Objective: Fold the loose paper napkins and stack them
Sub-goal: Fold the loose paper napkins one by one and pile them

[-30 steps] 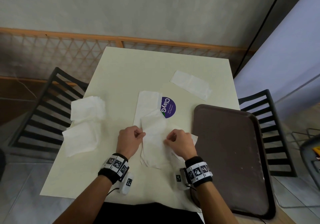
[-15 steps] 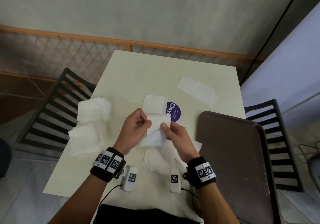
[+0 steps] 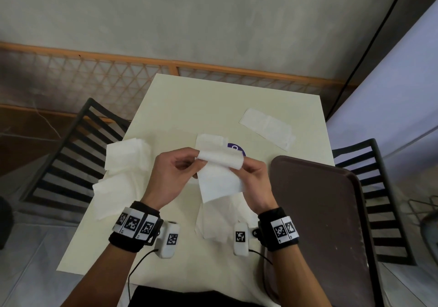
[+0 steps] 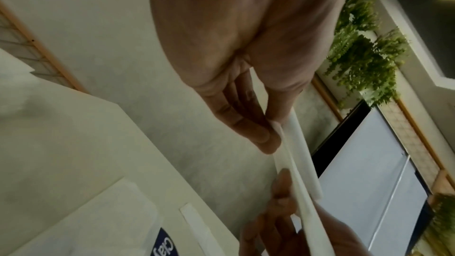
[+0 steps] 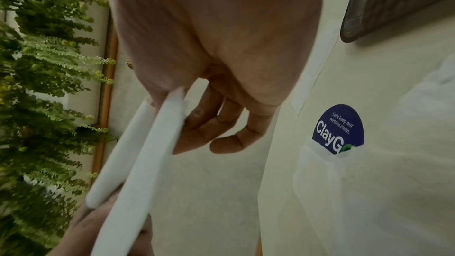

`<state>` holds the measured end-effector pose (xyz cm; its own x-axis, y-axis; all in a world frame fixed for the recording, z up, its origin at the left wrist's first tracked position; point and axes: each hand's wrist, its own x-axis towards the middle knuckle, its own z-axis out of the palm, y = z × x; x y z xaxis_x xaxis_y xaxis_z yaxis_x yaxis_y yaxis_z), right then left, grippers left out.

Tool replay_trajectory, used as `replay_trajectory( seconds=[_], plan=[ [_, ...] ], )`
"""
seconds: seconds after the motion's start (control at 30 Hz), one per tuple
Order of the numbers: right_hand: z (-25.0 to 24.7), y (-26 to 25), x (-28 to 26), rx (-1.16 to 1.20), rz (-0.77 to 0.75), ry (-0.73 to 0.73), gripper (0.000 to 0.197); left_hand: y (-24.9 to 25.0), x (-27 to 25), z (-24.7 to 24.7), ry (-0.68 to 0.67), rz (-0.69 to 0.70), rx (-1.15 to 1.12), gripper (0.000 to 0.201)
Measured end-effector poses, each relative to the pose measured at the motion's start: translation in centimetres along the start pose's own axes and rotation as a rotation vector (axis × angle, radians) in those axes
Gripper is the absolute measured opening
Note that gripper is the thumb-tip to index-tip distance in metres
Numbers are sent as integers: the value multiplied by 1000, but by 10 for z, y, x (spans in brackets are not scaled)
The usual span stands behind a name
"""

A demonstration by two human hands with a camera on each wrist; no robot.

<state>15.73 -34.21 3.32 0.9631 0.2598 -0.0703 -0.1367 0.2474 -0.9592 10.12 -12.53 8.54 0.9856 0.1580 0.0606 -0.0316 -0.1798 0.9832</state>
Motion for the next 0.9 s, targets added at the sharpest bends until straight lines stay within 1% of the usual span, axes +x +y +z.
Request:
replay_trajectory(
  seconds=[0.07,0.13,0.23,0.27,0.33,0.43,0.53,0.63,0.67,0.7,0.77,0.83,0.87,0.9],
  plan=[
    [1,0,2,32,-6,29,17,3,1,-4,-23,50,7,21],
    [3,-2,4,78,-10,25,17,5,2,-6,-50,85,36,25],
    [6,-6,5,79,-39,-10,33,10,2,-9,-80,129,80,33],
    [7,-7,5,88,-50,-37,35,12,2,-9,-85,136,89,34],
    [9,-10,5,140,-44,-79,32,16,0,-10,-90,136,93,35],
    [12,-13,6,182,-20,-87,30,17,-2,-12,-90,126,71,34],
    [16,-14,7,183,4,-89,30,18,-5,-13,-80,129,62,35],
    [20,-20,9,155,64,-75,21,19,-10,-17,-60,123,76,35],
    [21,-26,9,108,56,-83,19,20,-12,-18,-55,133,87,34],
    [25,-33,9,5,21,-96,19,22,-15,-21,-51,151,106,32],
    [39,-41,8,-339,-133,-158,24,24,-19,-24,-63,198,160,29],
    [60,-41,7,-713,-309,-295,33,21,-23,-26,-64,223,195,26],
    [70,-36,8,-837,-385,-353,36,19,-25,-28,-45,224,195,25],
    [80,-31,9,-901,-431,-384,37,16,-27,-30,-8,212,182,25]
  ],
)
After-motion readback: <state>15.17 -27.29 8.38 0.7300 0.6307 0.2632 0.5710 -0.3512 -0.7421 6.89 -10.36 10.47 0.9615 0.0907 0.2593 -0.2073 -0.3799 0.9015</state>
